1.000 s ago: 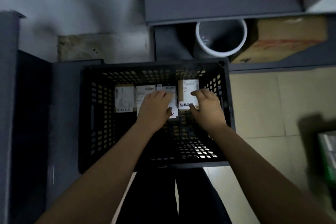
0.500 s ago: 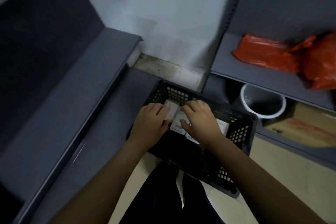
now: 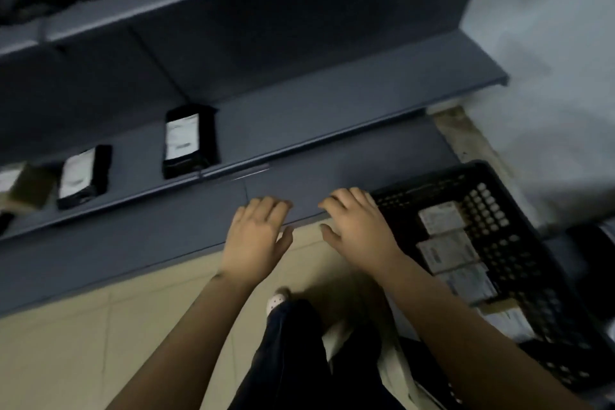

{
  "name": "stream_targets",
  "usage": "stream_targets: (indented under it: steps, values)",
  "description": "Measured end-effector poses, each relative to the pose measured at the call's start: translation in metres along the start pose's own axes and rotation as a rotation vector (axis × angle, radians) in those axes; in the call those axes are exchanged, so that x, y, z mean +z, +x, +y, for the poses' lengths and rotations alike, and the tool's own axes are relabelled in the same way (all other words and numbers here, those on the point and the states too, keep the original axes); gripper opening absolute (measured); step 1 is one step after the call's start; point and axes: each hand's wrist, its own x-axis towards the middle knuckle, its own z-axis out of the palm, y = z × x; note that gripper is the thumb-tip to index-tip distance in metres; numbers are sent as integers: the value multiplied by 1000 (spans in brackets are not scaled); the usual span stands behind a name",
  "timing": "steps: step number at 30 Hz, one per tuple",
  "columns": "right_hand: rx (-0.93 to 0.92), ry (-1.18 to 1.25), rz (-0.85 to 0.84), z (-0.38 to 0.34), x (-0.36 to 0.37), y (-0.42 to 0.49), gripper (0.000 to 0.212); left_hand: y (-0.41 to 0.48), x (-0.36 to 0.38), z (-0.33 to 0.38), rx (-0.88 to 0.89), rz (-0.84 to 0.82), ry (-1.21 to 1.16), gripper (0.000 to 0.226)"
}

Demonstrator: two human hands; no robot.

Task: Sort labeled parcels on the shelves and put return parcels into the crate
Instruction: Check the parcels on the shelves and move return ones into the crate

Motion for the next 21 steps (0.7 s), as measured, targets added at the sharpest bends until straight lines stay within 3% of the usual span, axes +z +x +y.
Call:
stream_targets:
  steps: [10, 21]
  values:
    - [-382, 66, 34, -177, -2, 62, 34, -130, -97, -114, -269, 264, 169, 35]
    - [-677, 131, 134, -423, -8, 88, 33, -291, -218, -237, -436, 520, 336, 34]
